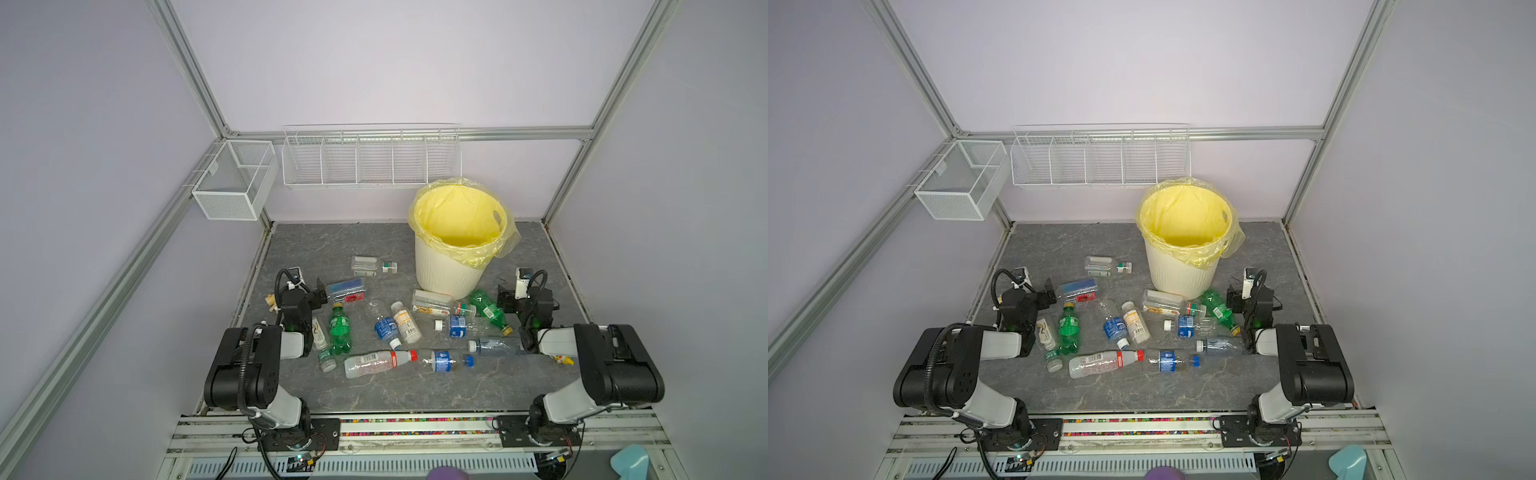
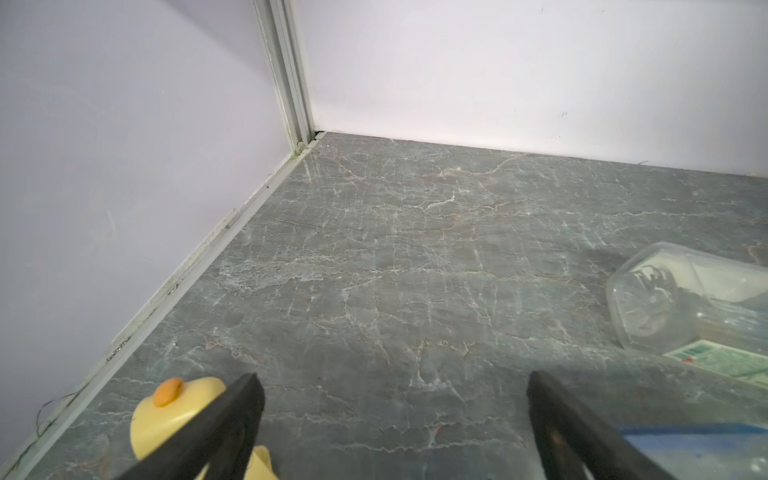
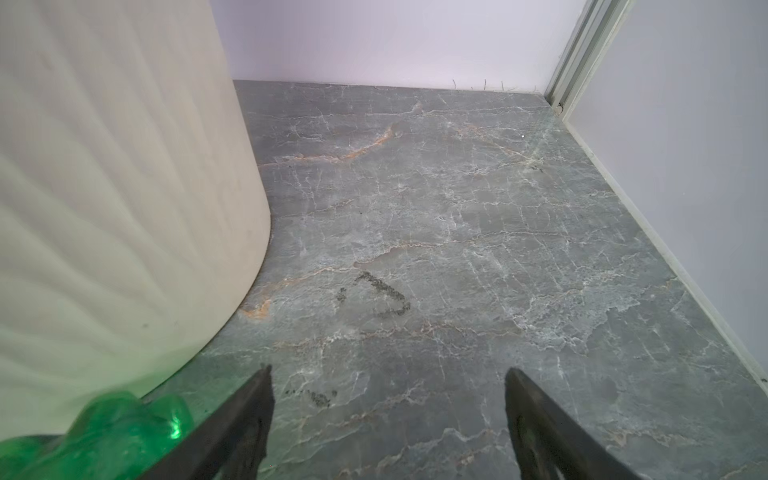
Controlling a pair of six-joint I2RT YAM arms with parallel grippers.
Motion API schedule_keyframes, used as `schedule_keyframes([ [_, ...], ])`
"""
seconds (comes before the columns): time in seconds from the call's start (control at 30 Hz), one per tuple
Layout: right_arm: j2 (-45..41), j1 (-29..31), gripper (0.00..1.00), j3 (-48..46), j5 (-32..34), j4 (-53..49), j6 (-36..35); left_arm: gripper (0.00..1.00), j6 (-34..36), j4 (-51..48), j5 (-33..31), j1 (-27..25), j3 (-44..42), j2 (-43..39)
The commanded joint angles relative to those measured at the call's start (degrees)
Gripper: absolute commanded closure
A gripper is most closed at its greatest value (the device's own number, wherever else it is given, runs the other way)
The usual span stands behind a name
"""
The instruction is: Throw the plastic bottles in the bin
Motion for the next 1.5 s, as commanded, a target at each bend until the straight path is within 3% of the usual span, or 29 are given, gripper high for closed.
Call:
schedule_keyframes([
  [0.0, -1.1, 0.2, 0.12, 0.7, 0.0, 0.6, -0.4, 0.01, -0.2, 0.0, 0.4, 0.0, 1.0, -0.5],
  [1.3, -1.1, 0.1, 0.12, 0.5, -0.2, 0.8, -0.2, 0.01, -0.2, 0.2, -0.2, 0.0, 0.9, -0.6],
  [1.47, -1.9, 0.3, 0.12, 0.8, 0.8, 0.2, -0.3, 0.01, -1.6, -1.0, -3.2, 0.0, -0.5, -5.5],
])
